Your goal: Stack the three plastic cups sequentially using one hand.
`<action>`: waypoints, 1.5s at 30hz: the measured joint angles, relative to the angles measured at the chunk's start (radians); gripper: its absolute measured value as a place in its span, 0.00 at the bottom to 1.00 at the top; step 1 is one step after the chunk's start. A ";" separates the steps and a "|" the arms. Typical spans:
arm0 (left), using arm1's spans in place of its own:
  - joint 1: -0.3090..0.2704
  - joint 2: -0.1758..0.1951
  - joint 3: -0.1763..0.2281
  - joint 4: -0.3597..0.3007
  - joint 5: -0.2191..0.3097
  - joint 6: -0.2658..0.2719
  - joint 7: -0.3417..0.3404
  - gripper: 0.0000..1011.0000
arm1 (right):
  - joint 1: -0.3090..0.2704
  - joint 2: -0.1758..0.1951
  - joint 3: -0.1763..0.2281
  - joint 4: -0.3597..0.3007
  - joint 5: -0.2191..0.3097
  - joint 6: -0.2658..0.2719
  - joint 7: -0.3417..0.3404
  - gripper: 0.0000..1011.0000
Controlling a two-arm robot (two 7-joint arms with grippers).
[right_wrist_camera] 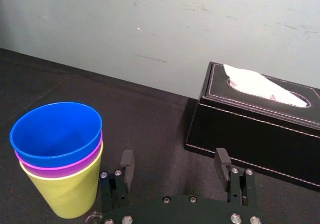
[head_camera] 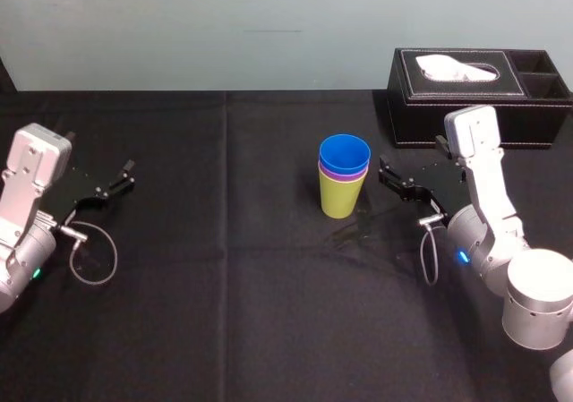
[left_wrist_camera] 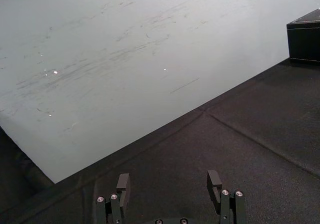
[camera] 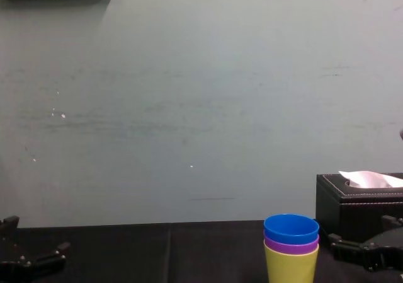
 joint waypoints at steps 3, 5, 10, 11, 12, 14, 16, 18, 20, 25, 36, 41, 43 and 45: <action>0.000 0.000 0.000 0.000 0.000 0.000 0.000 1.00 | 0.000 0.000 0.000 0.000 0.000 0.000 0.000 0.99; 0.000 0.000 0.000 0.000 0.000 0.000 0.000 1.00 | 0.000 0.000 0.000 0.000 0.000 0.000 0.000 0.99; 0.000 0.000 0.000 0.000 0.000 0.000 0.000 1.00 | 0.000 0.000 0.000 -0.001 0.000 -0.001 0.000 0.99; 0.000 0.000 0.000 0.000 0.000 0.000 0.000 1.00 | 0.000 0.000 0.000 -0.001 0.000 -0.001 0.000 0.99; 0.000 0.000 0.000 0.000 0.000 0.000 0.000 1.00 | 0.000 0.000 0.000 -0.001 0.000 -0.001 0.000 0.99; 0.000 0.000 0.000 0.000 0.000 0.000 0.000 1.00 | 0.000 0.000 0.000 -0.001 0.000 -0.001 0.000 0.99; 0.000 0.000 0.000 0.000 0.000 0.000 0.000 1.00 | 0.000 0.000 0.000 -0.001 0.000 -0.001 0.000 0.99; 0.000 0.000 0.000 0.000 0.000 0.000 0.000 1.00 | 0.000 0.000 0.000 -0.001 0.000 -0.001 0.000 0.99; 0.000 0.000 0.000 0.000 0.000 0.000 0.000 1.00 | 0.000 0.000 0.000 -0.001 0.000 0.000 0.000 0.99; 0.000 0.000 0.000 0.000 0.000 0.000 0.000 1.00 | 0.000 0.000 0.000 -0.001 0.000 0.000 0.000 0.99; 0.000 0.000 0.000 0.000 0.000 0.000 0.000 1.00 | 0.000 0.000 0.000 -0.001 0.000 0.000 0.000 0.99; 0.000 0.000 0.000 0.000 0.000 0.000 0.000 1.00 | 0.000 0.000 0.000 -0.001 0.000 0.000 0.000 0.99; 0.000 0.000 0.000 0.000 0.000 0.000 0.000 1.00 | 0.000 0.000 0.000 -0.001 0.000 0.000 0.000 0.99; 0.000 0.000 0.000 0.000 0.000 0.000 0.000 1.00 | 0.000 0.000 0.000 -0.001 0.000 0.000 0.000 0.99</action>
